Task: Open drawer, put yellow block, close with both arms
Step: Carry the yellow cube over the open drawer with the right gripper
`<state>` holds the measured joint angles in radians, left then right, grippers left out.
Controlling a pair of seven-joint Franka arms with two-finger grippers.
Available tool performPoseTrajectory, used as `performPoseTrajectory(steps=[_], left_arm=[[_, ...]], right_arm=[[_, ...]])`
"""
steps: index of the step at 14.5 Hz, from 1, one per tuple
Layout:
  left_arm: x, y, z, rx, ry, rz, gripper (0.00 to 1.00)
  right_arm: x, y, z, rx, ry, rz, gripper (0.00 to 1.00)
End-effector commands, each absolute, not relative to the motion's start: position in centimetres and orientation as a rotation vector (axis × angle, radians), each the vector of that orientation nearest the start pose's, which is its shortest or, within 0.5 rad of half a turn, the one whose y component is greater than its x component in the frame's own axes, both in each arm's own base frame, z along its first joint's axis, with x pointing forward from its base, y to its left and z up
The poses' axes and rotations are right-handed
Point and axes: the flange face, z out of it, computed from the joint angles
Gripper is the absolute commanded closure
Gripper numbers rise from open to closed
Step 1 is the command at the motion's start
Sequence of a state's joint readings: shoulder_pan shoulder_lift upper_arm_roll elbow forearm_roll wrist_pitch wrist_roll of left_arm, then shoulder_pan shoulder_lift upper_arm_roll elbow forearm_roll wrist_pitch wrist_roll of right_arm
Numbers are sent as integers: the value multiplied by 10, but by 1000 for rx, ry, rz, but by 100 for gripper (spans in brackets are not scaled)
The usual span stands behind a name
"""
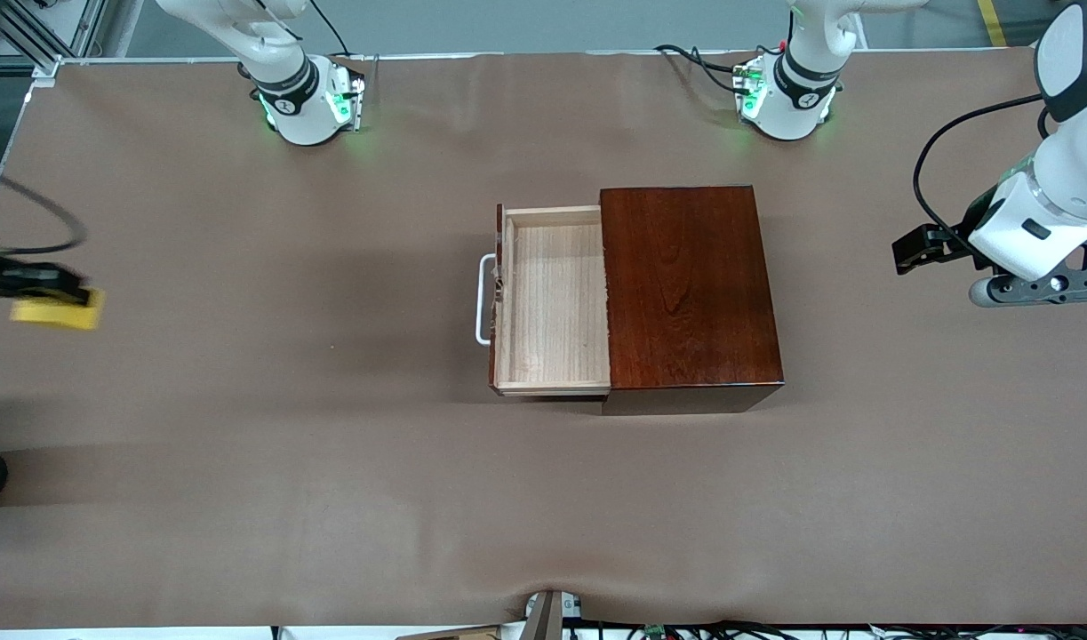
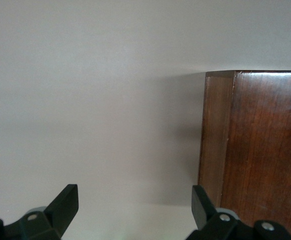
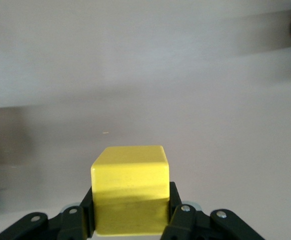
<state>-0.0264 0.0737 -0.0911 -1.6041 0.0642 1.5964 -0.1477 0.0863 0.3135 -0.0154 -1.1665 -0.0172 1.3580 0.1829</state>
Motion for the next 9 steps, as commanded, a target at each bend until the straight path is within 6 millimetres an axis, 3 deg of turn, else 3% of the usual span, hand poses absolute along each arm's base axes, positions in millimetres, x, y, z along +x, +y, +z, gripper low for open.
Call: performPoseTrajectory(steps=[1, 4, 6, 9], left_arm=[[568, -62, 572, -3087, -43, 120, 0], [570, -67, 569, -3111, -117, 129, 0], [573, -84, 563, -3116, -183, 138, 0], [580, -122, 552, -3109, -289, 156, 0]], right_arm=[[603, 162, 601, -3172, 271, 194, 100], [587, 274, 584, -3035, 259, 194, 100], [577, 343, 568, -2982, 231, 128, 100], [572, 417, 531, -2922, 242, 13, 100]])
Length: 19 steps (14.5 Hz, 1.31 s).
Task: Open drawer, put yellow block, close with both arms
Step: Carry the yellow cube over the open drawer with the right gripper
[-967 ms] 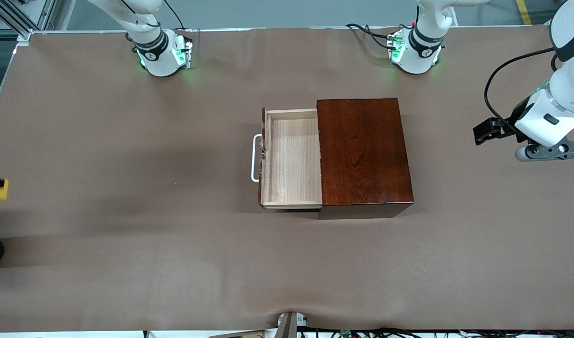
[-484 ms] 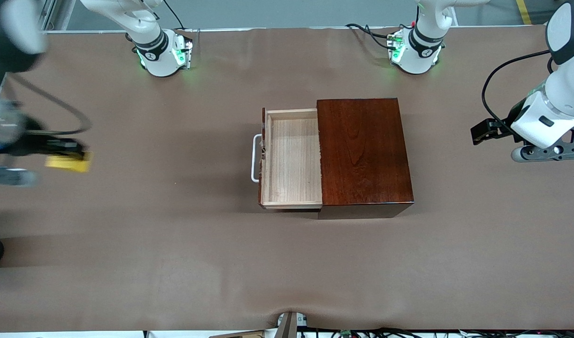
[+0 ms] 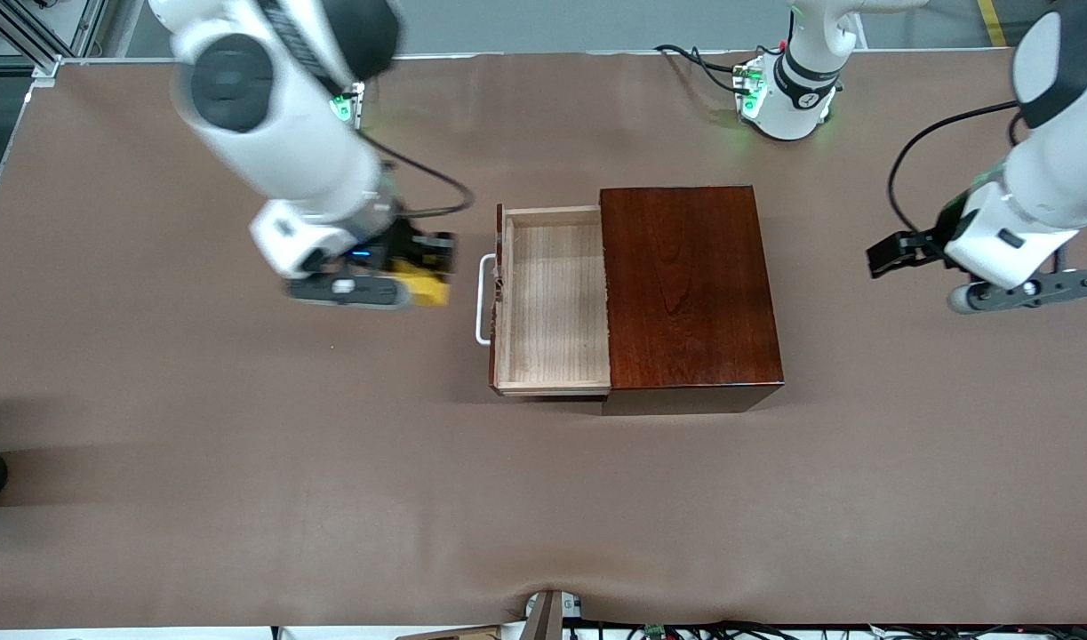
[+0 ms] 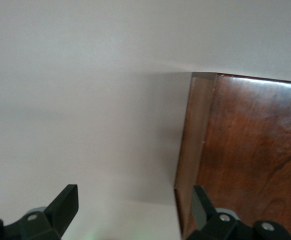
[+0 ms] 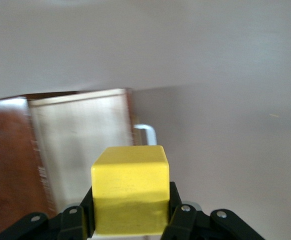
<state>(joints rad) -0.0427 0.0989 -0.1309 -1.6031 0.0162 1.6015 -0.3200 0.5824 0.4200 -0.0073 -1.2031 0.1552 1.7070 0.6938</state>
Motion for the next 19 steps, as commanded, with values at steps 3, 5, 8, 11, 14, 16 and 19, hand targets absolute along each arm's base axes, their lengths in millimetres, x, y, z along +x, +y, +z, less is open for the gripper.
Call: performPoseTrajectory(steps=[3, 5, 8, 11, 14, 16, 19], left_arm=[[593, -171, 530, -3078, -522, 196, 0], [600, -210, 519, -3055, -647, 206, 0], [599, -259, 507, -3006, -854, 201, 0], [598, -299, 490, -2934, -1154, 159, 0], [599, -330, 480, -2812, -1532, 113, 0], [600, -343, 471, -2728, -1718, 107, 0], [602, -352, 461, -2552, -1987, 118, 0]], right_arm=[[576, 460, 470, -2910, 231, -19, 100], [586, 465, 432, -2923, 227, -13, 100], [593, 465, 395, -2953, 174, 3, 100], [597, 469, 365, -2956, 165, -19, 100], [600, 471, 344, -2957, 165, -44, 100], [601, 474, 330, -2959, 165, -45, 84], [601, 474, 332, -2955, 163, -44, 0]])
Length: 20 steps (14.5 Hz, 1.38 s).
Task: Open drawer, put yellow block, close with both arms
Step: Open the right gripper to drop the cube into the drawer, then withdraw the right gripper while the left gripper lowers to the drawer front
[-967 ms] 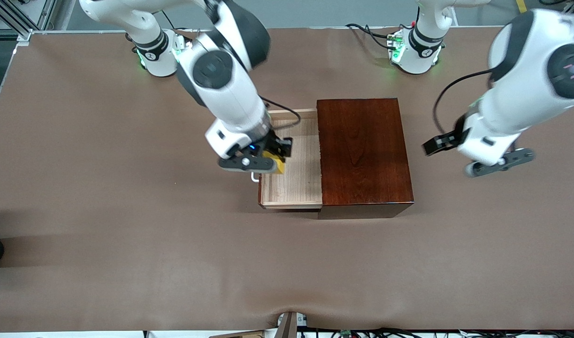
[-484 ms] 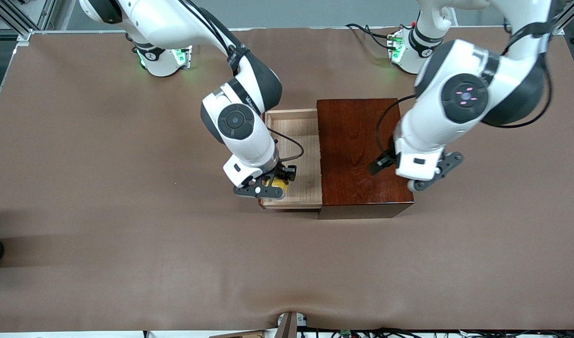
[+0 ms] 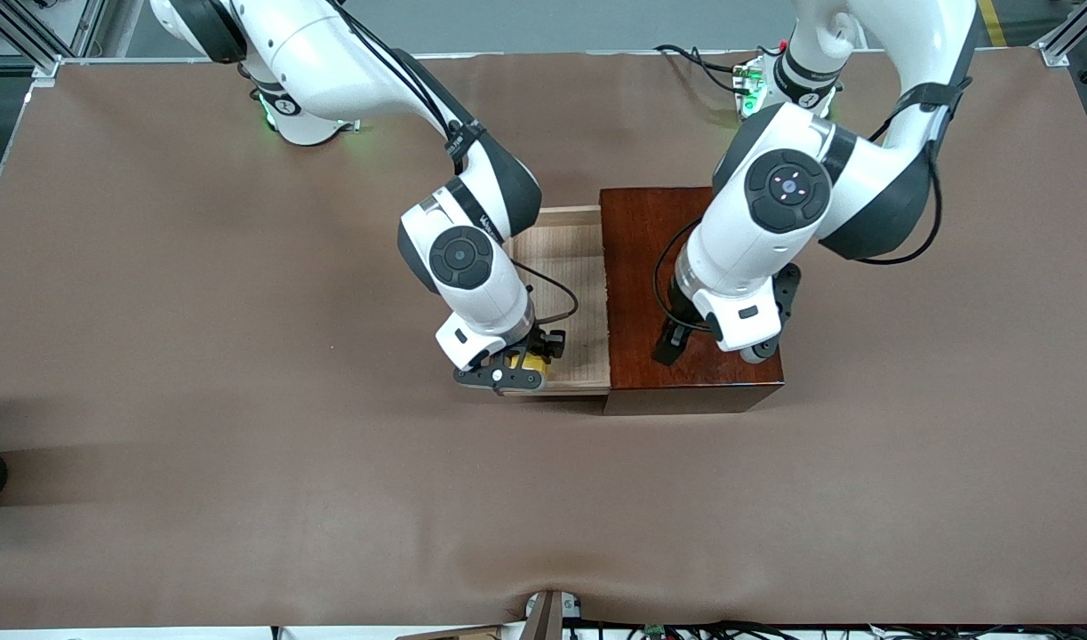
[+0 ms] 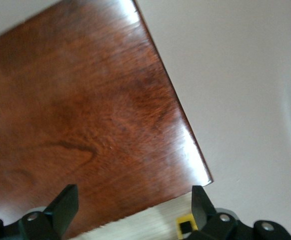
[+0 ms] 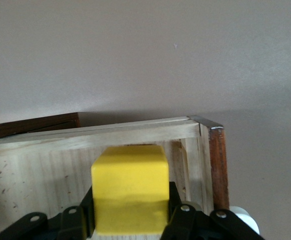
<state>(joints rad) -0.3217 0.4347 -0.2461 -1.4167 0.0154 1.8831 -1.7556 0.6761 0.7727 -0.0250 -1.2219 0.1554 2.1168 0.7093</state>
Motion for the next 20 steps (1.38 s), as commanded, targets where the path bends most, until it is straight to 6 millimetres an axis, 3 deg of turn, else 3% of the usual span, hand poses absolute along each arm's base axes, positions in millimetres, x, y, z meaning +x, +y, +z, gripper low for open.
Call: performPoseTrajectory(steps=[1, 2, 4, 7, 9, 11, 14, 15, 17, 20], left_arm=[[604, -352, 456, -2488, -2058, 126, 0], [605, -353, 455, -2450, -2115, 126, 0], [606, -354, 455, -2368, -2210, 130, 0], [602, -364, 446, -2323, -2237, 142, 0], [597, -387, 442, -2327, -2237, 154, 0], [596, -410, 435, -2319, -2252, 175, 0], [581, -462, 419, -2372, -2284, 189, 0], [575, -475, 420, -2399, -2302, 189, 0], [556, -512, 400, -2469, -2282, 207, 0], [523, -561, 378, -2522, -2293, 246, 0]], right_arm=[[603, 469, 336, -2957, 172, -39, 0], [603, 466, 343, -2957, 178, -25, 0], [600, 456, 374, -2975, 184, 39, 0], [601, 412, 453, -2972, 209, 76, 0], [601, 373, 487, -3004, 146, 127, 0], [614, 313, 514, -3016, 89, 141, 0], [634, 201, 546, -3063, 13, 141, 0], [633, 169, 557, -3088, 9, 125, 0], [625, 108, 566, -3140, 47, 112, 0], [605, 42, 587, -3151, 74, 81, 0]])
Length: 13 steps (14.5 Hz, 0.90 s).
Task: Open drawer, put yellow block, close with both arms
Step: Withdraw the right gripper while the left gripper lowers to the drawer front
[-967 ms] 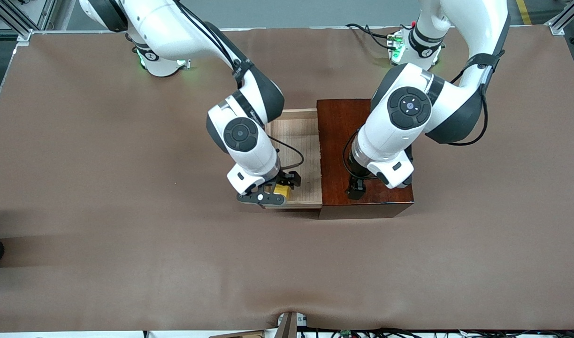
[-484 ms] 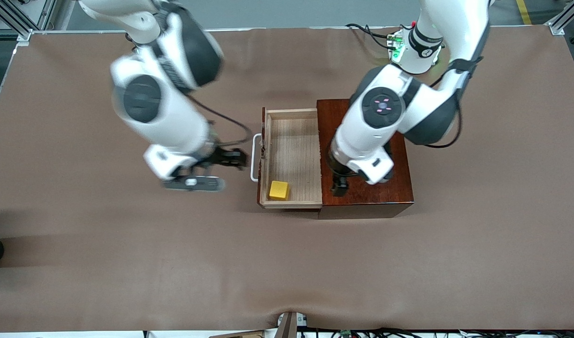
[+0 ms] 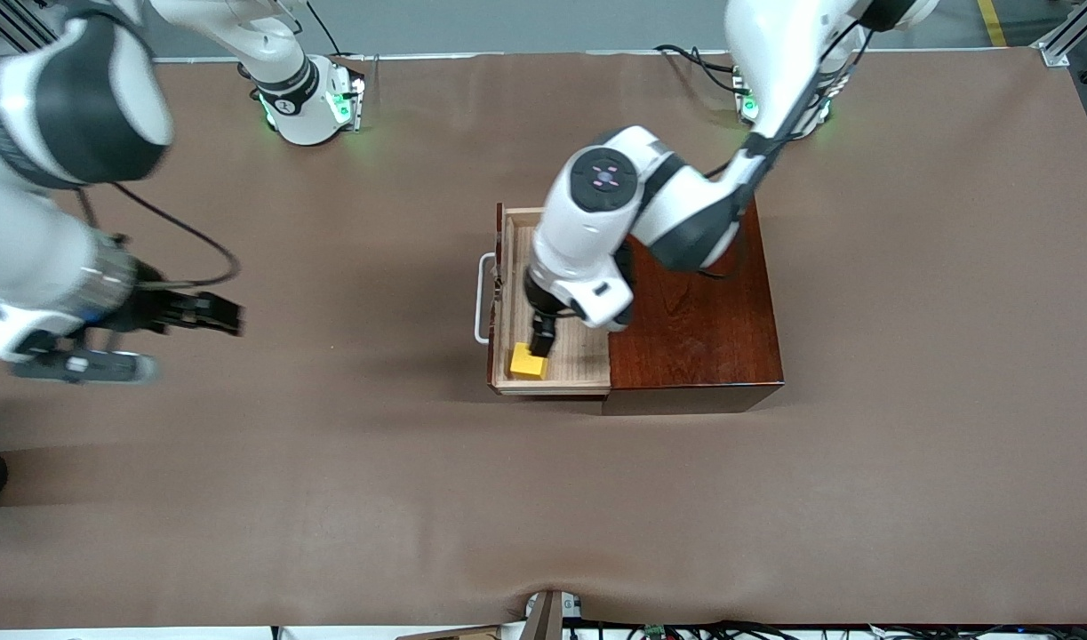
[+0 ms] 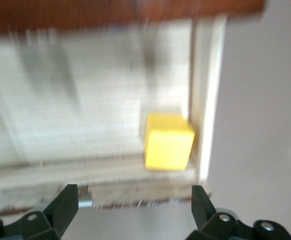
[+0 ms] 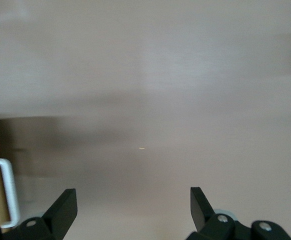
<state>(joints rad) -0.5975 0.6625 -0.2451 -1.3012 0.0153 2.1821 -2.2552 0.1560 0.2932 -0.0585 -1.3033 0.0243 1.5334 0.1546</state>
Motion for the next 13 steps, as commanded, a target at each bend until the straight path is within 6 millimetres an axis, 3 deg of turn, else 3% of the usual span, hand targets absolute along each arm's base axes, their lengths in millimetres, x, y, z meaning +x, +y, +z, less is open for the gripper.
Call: performPoseTrajectory(steps=[1, 4, 6, 8, 10, 13], left_arm=[[514, -573, 374, -2536, -2297, 256, 0], [496, -597, 362, -2580, -2313, 279, 0], [484, -609, 347, -2588, -2296, 292, 0], [468, -617, 324, -2491, -2306, 297, 0], [462, -615, 301, -2394, -2291, 259, 0], [470, -604, 303, -2348, -2291, 217, 0]], right_arm=[[600, 27, 591, -3149, 67, 76, 0], [580, -8, 605, -3145, 108, 41, 0], [564, -18, 608, -3148, 130, 14, 0], [553, -24, 610, -3146, 147, 14, 0], [549, -25, 615, -3146, 118, 17, 0], [545, -27, 615, -3147, 36, 49, 0]])
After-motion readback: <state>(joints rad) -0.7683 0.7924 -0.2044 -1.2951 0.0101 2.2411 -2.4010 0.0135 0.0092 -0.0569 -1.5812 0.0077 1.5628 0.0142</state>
